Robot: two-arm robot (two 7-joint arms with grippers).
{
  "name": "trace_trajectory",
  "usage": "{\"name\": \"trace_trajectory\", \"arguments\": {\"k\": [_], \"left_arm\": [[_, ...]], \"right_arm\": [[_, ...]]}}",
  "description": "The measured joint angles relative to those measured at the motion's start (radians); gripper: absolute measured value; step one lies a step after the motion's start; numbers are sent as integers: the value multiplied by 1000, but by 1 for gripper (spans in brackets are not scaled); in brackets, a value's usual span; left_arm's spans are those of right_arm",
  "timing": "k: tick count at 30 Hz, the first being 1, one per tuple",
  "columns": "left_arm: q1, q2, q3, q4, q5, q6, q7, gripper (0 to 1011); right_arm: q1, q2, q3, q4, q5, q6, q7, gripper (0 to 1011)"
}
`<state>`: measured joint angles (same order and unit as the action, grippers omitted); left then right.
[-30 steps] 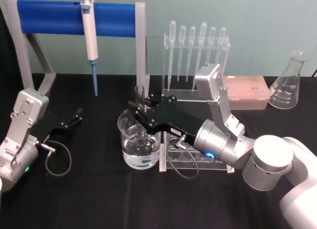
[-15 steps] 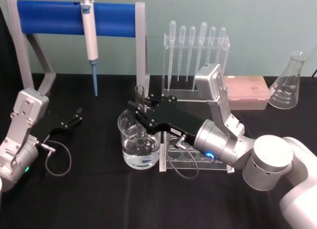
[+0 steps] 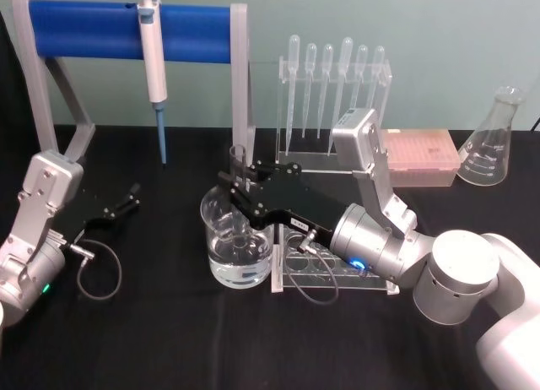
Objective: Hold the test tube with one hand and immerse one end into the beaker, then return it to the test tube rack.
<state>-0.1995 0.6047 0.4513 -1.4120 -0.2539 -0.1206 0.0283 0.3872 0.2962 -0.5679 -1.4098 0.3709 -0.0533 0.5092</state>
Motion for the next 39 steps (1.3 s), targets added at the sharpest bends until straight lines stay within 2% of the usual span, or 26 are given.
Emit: {"name": "trace_trajectory", "arguments": {"k": [39], "left_arm": [[0, 0, 0, 0, 0, 0, 0, 1000]], "right_arm": [[0, 0, 0, 0, 0, 0, 0, 224]]}}
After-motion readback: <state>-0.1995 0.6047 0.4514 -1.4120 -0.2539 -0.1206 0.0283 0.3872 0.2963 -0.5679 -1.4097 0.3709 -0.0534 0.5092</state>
